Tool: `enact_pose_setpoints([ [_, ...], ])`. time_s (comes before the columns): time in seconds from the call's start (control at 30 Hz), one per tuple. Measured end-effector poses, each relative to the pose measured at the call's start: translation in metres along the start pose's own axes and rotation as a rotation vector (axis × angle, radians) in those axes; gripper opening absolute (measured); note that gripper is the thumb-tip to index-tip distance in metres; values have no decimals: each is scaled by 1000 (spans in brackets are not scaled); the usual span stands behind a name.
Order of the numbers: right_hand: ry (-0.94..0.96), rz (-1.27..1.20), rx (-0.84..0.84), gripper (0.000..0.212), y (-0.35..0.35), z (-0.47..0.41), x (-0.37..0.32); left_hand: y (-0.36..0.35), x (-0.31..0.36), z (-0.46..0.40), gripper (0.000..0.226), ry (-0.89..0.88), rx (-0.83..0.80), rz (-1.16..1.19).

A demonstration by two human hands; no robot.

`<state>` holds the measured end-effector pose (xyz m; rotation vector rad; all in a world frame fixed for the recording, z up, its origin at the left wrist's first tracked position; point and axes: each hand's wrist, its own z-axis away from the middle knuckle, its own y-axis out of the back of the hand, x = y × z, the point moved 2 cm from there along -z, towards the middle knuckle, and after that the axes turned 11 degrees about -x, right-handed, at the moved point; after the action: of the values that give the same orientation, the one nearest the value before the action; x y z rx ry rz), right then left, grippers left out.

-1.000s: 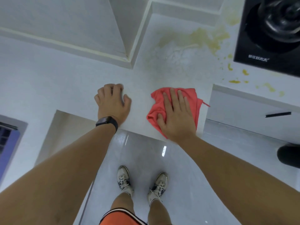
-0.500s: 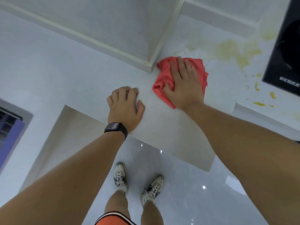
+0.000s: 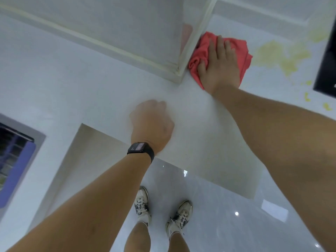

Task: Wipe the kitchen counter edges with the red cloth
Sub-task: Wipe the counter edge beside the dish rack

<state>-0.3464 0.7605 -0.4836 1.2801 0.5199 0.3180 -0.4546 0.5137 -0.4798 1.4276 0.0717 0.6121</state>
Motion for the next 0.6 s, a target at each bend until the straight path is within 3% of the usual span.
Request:
enact_pose_setpoints([
  [0.27,71,-83,-36,61,-39,128,-12,1,-1,0,40,-7,-16,-7],
  [0.37,-15,-319,-71,62,-31,176,-13,6,-1,2,48,-67,-84,-12],
  [0.43,-101,-485,1,60,-23,212,-11,12,-2,3,49,-118,-184,-7],
  [0.5,-125,-417,114,49,-23,252,-7,21,-4,11,42,-158,-248,43],
  [0.6,-130,-214,99,37,-31,295,-4,38,-1,53,33,-241,-228,42],
])
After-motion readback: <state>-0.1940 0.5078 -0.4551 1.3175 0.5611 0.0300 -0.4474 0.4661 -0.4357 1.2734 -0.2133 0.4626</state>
